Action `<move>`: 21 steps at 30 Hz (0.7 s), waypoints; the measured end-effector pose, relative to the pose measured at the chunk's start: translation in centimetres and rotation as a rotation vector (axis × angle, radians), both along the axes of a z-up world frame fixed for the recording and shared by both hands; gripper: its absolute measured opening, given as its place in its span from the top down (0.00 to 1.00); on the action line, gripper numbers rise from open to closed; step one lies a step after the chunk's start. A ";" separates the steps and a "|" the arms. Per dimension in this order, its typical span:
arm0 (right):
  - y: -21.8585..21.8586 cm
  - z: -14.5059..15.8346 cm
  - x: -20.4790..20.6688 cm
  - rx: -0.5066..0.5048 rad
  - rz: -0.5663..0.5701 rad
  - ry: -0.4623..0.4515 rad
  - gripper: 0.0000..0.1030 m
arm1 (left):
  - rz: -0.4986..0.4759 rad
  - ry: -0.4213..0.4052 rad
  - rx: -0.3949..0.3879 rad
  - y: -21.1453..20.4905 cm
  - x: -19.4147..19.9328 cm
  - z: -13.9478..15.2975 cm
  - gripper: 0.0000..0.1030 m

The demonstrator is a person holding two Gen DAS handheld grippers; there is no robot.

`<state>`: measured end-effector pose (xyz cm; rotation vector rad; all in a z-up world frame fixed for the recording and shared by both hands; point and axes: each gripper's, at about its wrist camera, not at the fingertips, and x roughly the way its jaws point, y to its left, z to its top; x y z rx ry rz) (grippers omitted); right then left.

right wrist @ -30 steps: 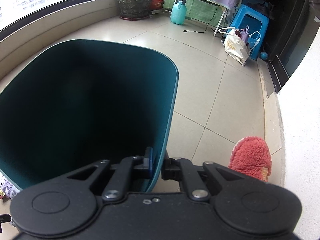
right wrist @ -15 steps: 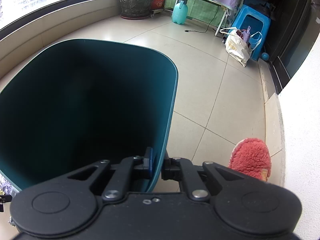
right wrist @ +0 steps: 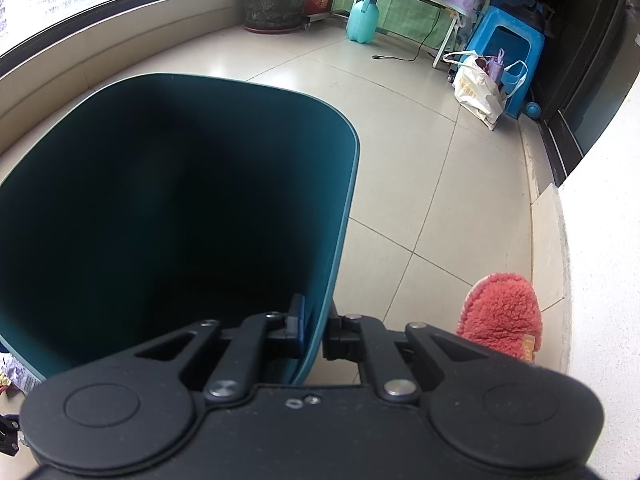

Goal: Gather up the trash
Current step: 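Grasp the purple-and-white snack wrapper with the left gripper, then carry the wrapper over the teal bin with the left gripper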

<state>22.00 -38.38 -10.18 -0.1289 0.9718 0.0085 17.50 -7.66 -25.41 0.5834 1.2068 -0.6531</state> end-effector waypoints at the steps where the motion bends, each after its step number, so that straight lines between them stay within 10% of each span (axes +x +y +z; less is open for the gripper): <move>1: 0.0 0.0 0.1 -0.002 0.002 0.002 0.93 | -0.033 -0.007 0.012 -0.4 0.0 -0.3 0.12; 11: 0.4 -0.1 0.5 -0.014 0.011 0.024 0.93 | -0.302 0.026 0.125 -1.5 0.6 -4.5 0.12; 21: 0.5 -0.2 0.5 -0.017 0.013 0.034 0.92 | -0.265 0.044 0.118 -0.5 0.9 -6.1 0.28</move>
